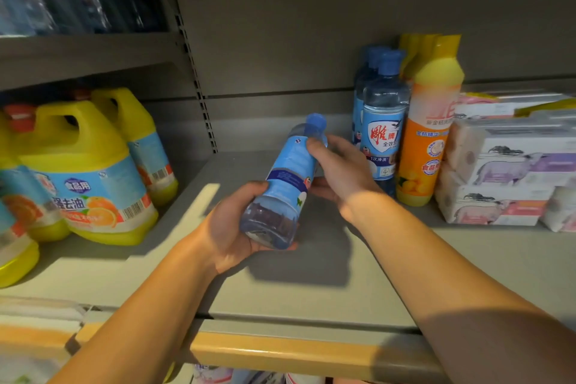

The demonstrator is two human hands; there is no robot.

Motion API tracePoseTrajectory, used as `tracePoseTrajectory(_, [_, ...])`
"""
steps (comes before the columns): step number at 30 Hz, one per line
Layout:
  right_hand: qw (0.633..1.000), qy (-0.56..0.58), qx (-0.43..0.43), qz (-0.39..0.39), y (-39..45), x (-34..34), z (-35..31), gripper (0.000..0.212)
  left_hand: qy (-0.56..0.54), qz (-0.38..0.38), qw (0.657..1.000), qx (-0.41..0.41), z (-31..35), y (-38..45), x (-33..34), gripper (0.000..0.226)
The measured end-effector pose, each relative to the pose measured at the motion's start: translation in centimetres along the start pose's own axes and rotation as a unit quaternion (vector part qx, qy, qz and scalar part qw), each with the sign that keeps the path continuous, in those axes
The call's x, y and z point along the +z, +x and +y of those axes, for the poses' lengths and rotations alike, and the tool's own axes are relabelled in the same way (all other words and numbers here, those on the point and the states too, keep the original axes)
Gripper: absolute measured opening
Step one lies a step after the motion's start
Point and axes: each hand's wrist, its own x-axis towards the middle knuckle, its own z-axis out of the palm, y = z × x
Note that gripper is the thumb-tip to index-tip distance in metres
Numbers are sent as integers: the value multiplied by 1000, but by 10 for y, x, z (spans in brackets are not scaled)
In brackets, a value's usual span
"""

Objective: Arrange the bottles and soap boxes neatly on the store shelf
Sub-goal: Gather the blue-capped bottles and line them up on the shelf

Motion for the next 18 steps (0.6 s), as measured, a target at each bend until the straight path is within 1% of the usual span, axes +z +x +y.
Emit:
tracePoseTrajectory(2, [999,-29,-19,26,0,-1,0,15,40,27,997,54,-2,2,1,51])
tracePoseTrajectory(3, [997,-54,-32,41,-1,-1,0,18,79,38,992,86,-4,3,2,50])
tracePoseTrajectory(5, [988,-123,-68,61,1,-1,2,32,154,56,977,135,-7,5,2,52])
tracePoseTrajectory(6, [984,-142,-82,63,1,-1,2,37,168,59,973,144,-7,5,2,54])
tracePoseTrajectory(7, [984,-143,-88,58,1,0,1,38,160,56,975,142,-6,4,2,53])
tracePoseTrajectory(8, [988,-119,-83,45,1,1,0,36,131,47,982,128,-4,3,1,50])
tracePoseTrajectory(10, [999,-32,-36,2,-1,4,-4,27,19,15,997,69,1,0,-1,41])
tracePoseTrajectory(12, [998,41,8,-55,-4,5,-8,20,-62,-27,998,12,4,-4,-3,40])
tracePoseTrajectory(13, [995,58,19,-78,-5,4,-9,17,-72,-43,996,-4,4,-5,-3,44])
tracePoseTrajectory(15, [993,58,16,-98,-5,2,-9,15,-68,-54,996,-25,5,-5,-1,48])
tracePoseTrajectory(18, [997,10,-7,-72,-4,-1,-8,18,-53,-29,998,-32,5,-5,7,50])
